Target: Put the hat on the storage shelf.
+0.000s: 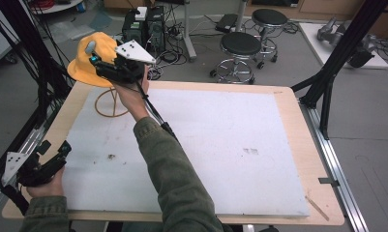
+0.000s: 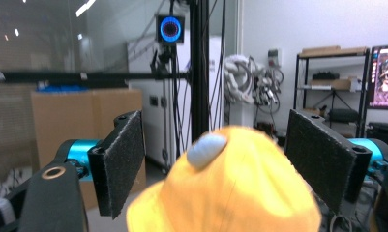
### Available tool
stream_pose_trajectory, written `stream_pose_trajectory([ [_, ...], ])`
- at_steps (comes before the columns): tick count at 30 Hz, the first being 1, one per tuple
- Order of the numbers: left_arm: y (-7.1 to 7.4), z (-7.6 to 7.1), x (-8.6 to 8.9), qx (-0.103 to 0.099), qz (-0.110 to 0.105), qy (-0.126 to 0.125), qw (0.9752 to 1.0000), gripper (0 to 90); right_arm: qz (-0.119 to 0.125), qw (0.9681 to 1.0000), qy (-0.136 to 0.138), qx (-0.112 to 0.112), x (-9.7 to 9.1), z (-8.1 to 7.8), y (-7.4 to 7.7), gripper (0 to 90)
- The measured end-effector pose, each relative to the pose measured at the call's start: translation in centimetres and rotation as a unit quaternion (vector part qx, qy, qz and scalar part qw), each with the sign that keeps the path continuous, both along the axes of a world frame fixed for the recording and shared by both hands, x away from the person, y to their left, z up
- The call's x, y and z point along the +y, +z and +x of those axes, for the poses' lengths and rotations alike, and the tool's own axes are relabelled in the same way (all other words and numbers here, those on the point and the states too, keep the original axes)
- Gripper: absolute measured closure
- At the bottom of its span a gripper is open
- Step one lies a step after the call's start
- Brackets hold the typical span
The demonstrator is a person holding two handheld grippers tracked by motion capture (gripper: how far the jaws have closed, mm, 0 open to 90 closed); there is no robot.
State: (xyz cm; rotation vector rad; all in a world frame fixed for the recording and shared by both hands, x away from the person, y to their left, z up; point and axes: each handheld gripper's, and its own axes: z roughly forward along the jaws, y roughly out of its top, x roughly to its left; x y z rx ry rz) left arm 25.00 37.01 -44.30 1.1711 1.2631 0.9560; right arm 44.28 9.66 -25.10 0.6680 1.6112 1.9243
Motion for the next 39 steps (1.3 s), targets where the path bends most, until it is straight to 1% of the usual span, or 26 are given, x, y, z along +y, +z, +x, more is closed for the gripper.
stream_pose_trajectory([
  [3,0.0,-0.1,0.0,-0.001,0.002,0.001,1.0000,27.9,0.004,0.9999,-0.003,-0.012,-0.9,-0.5,0.7,21.4],
  [4,0.0,-0.1,0.0,-0.001,0.003,0.002,1.0000,27.9,0.007,0.9997,-0.008,-0.024,-1.8,-1.0,1.3,21.4],
  [5,0.0,-0.2,0.0,0.000,0.004,0.003,1.0000,27.9,0.007,0.9997,-0.008,-0.024,-1.8,-1.0,1.3,21.4],
  [10,0.0,-0.3,0.0,-0.001,0.009,0.004,1.0000,28.1,0.007,0.9988,-0.027,-0.040,-4.3,-1.8,2.3,21.4],
  [13,0.1,-0.3,-0.2,-0.004,0.015,0.004,0.9999,28.1,0.008,0.9979,-0.046,-0.044,-6.8,-2.4,2.8,21.4],
  [14,0.1,-0.3,-0.2,-0.004,0.018,0.003,0.9998,28.1,0.008,0.9979,-0.046,-0.044,-6.8,-2.4,2.8,21.4],
  [15,0.1,-0.3,-0.2,-0.004,0.018,0.003,0.9998,28.1,0.008,0.9971,-0.057,-0.049,-8.3,-2.8,3.2,21.4],
  [16,0.1,-0.3,-0.3,-0.004,0.018,0.002,0.9998,28.1,0.007,0.9965,-0.063,-0.053,-9.1,-3.0,3.4,21.4],
  [17,0.1,-0.2,-0.3,-0.004,0.017,0.002,0.9998,28.1,0.007,0.9965,-0.063,-0.053,-9.1,-3.0,3.4,21.4],
  [19,0.1,-0.2,-0.4,-0.003,0.019,0.003,0.9998,28.1,0.007,0.9953,-0.078,-0.058,-10.8,-3.4,3.7,21.4],
  [20,0.1,-0.2,-0.4,-0.004,0.020,0.003,0.9998,28.0,0.008,0.9942,-0.089,-0.060,-12.4,-3.8,4.2,21.2],
  [21,0.1,-0.3,-0.4,-0.005,0.020,0.003,0.9998,28.0,0.008,0.9942,-0.089,-0.060,-12.4,-3.8,4.2,21.2],
  [22,0.1,-0.3,-0.4,-0.007,0.021,0.003,0.9997,28.0,0.010,0.9926,-0.102,-0.064,-14.0,-4.3,4.7,20.4],
  [23,0.2,-0.3,-0.4,-0.008,0.022,0.001,0.9997,28.0,0.010,0.9926,-0.102,-0.064,-14.0,-4.3,4.7,20.4],
  [24,0.2,-0.3,-0.4,-0.011,0.021,-0.003,0.9997,27.9,0.011,0.9917,-0.110,-0.066,-14.8,-4.6,4.9,20.3],
  [25,0.2,-0.3,-0.4,-0.013,0.022,-0.004,0.9997,27.9,0.013,0.9894,-0.127,-0.069,-16.4,-5.2,5.3,19.7],
  [26,0.2,-0.3,-0.5,-0.015,0.022,-0.004,0.9996,27.9,0.013,0.9894,-0.127,-0.069,-16.4,-5.2,5.3,19.7],
  [27,0.2,-0.3,-0.6,-0.017,0.023,-0.005,0.9996,27.9,0.018,0.9882,-0.136,-0.067,-17.9,-5.7,5.5,19.1],
  [30,0.3,-0.4,-0.7,-0.023,0.028,-0.005,0.9993,27.9,0.022,0.9861,-0.153,-0.061,-20.1,-6.4,5.7,17.7],
  [31,0.3,-0.4,-0.7,-0.025,0.028,-0.006,0.9993,27.9,0.021,0.9853,-0.159,-0.059,-20.8,-6.6,5.8,17.2],
  [32,0.3,-0.4,-0.8,-0.025,0.029,-0.007,0.9992,27.9,0.021,0.9853,-0.159,-0.059,-20.8,-6.6,5.8,17.2],
  [33,0.3,-0.5,-0.8,-0.025,0.029,-0.009,0.9992,27.9,0.021,0.9839,-0.168,-0.059,-22.1,-7.0,6.0,17.3],
  [34,0.4,-0.5,-0.8,-0.026,0.029,-0.010,0.9992,27.9,0.023,0.9829,-0.171,-0.064,-22.8,-7.3,6.0,17.2],
  [35,0.4,-0.4,-0.8,-0.025,0.027,-0.012,0.9992,27.9,0.023,0.9829,-0.171,-0.064,-22.8,-7.3,6.0,17.2],
  [38,0.4,-0.4,-0.9,-0.021,0.028,-0.012,0.9993,27.9,0.024,0.9792,-0.189,-0.070,-24.8,-8.1,5.9,17.2],
  [39,0.4,-0.4,-0.9,-0.021,0.028,-0.012,0.9993,27.9,0.025,0.9775,-0.199,-0.064,-26.1,-8.5,5.7,16.7],
])
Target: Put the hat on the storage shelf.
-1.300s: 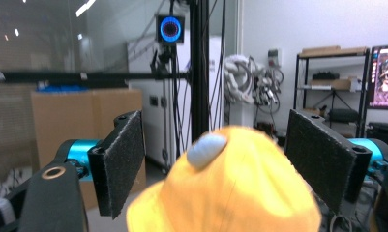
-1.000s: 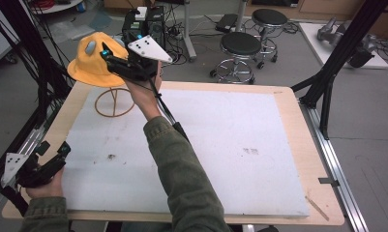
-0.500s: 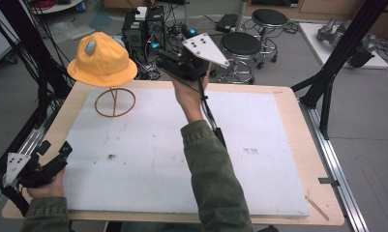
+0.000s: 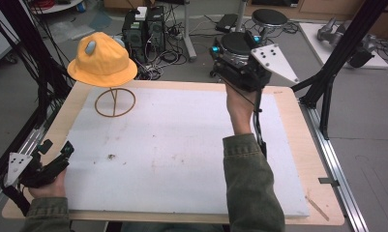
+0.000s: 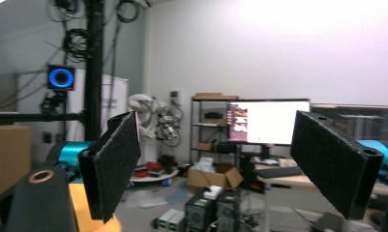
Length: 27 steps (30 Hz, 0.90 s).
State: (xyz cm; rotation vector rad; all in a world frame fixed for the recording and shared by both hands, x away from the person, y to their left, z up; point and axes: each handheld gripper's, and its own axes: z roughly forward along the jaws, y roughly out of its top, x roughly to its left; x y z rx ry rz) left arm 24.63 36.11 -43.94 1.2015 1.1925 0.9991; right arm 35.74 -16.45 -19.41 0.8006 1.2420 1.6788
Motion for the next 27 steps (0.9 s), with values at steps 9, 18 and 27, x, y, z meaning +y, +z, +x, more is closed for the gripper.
stream_pose_trajectory([
  [9,0.0,0.0,-0.1,0.003,0.001,0.004,1.0000,27.9,-0.006,0.9993,-0.036,0.008,-4.5,-1.7,-1.3,15.7],
  [18,0.0,-0.1,-0.1,0.004,0.001,0.006,1.0000,27.9,0.005,0.9953,-0.095,0.017,-10.4,-4.8,-3.9,15.2],
  [27,0.1,-0.2,-0.1,0.004,0.005,0.013,0.9999,27.7,0.017,0.9902,-0.134,0.034,-14.5,-7.0,-6.2,13.9],
])
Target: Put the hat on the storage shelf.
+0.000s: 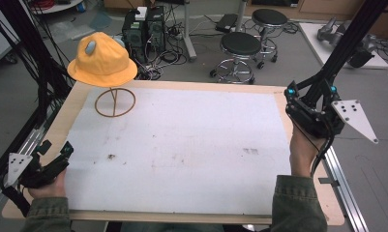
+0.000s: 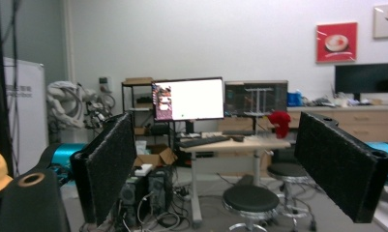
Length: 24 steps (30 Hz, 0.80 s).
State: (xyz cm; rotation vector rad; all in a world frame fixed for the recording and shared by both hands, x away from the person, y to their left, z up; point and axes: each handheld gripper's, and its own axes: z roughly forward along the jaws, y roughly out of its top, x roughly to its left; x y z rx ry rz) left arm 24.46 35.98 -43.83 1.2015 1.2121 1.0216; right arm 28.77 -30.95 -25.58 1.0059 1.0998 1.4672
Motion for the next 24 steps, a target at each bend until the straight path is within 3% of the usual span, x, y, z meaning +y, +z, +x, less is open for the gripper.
stream_pose_trajectory([
  [6,0.0,0.0,-0.1,0.001,0.002,0.000,1.0000,27.7,0.015,0.9996,-0.016,0.017,-1.6,-1.1,-2.4,12.4],
  [11,0.0,-0.1,0.0,0.001,0.001,0.001,1.0000,27.7,0.014,0.9988,-0.013,0.046,-1.7,-1.2,-4.7,12.0],
  [13,0.1,-0.1,0.0,0.002,0.003,0.001,1.0000,27.7,0.010,0.9965,-0.005,0.083,-1.2,-1.0,-5.5,11.0],
  [16,0.1,-0.2,0.0,0.000,0.001,0.002,1.0000,27.7,0.003,0.9963,-0.001,0.086,-0.7,-0.9,-5.7,11.1],
  [18,0.1,-0.1,0.0,-0.001,-0.002,0.002,1.0000,27.7,-0.006,0.9978,-0.013,0.065,0.1,-1.1,-6.3,11.1],
  [20,0.0,-0.1,0.0,0.000,-0.001,0.002,1.0000,27.7,-0.020,0.9967,-0.011,0.078,0.6,-1.1,-7.0,11.1],
  [21,0.0,-0.1,0.0,0.000,-0.001,0.002,1.0000,27.7,-0.021,0.9954,-0.007,0.094,0.8,-1.1,-7.9,11.1],
  [24,0.0,-0.1,0.1,0.001,-0.001,0.002,1.0000,27.7,-0.014,0.9945,-0.004,0.104,0.9,-1.0,-8.8,11.1],
])
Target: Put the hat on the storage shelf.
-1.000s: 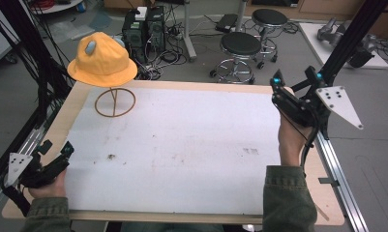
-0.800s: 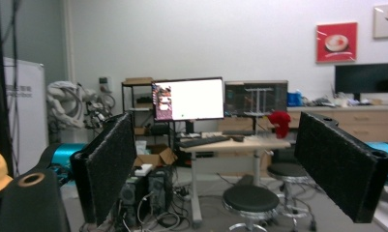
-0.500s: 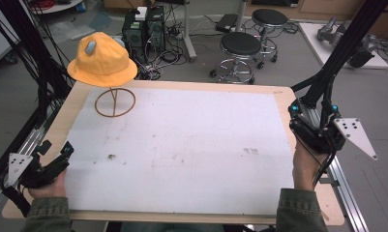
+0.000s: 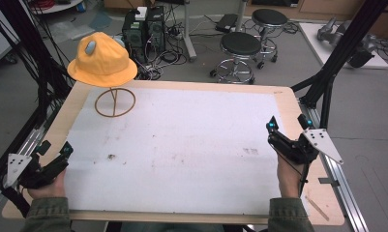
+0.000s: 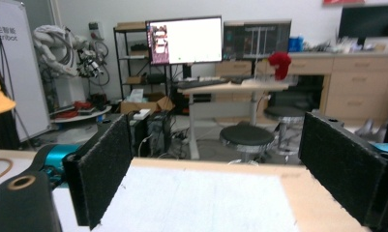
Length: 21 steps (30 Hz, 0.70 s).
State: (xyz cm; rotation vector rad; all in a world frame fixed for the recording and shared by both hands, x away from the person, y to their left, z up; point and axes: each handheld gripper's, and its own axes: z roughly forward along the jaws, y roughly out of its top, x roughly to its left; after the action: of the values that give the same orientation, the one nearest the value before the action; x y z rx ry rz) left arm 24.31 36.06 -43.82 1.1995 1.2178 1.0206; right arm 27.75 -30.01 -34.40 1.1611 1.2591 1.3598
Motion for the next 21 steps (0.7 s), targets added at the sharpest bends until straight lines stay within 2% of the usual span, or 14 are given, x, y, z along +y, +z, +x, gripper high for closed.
stream_pose_trajectory([
  [4,0.0,0.0,0.0,0.000,0.001,0.000,1.0000,27.7,-0.004,0.9997,0.001,0.023,0.4,0.0,-1.9,11.1],
  [8,0.0,0.0,-0.1,-0.001,0.001,0.000,1.0000,27.7,-0.008,0.9994,0.002,0.035,0.7,-0.2,-3.4,11.1],
  [14,0.0,0.0,0.0,0.000,-0.001,0.000,1.0000,27.7,-0.010,0.9985,-0.012,0.052,0.5,-0.5,-5.0,11.0],
  [18,-0.1,0.1,0.0,0.002,-0.001,-0.002,1.0000,27.7,-0.015,0.9982,-0.024,0.054,0.3,-0.7,-6.0,11.0],
  [21,-0.1,0.1,0.0,0.002,-0.002,-0.003,1.0000,27.7,-0.030,0.9972,-0.031,0.061,0.3,-0.8,-6.5,11.0],
])
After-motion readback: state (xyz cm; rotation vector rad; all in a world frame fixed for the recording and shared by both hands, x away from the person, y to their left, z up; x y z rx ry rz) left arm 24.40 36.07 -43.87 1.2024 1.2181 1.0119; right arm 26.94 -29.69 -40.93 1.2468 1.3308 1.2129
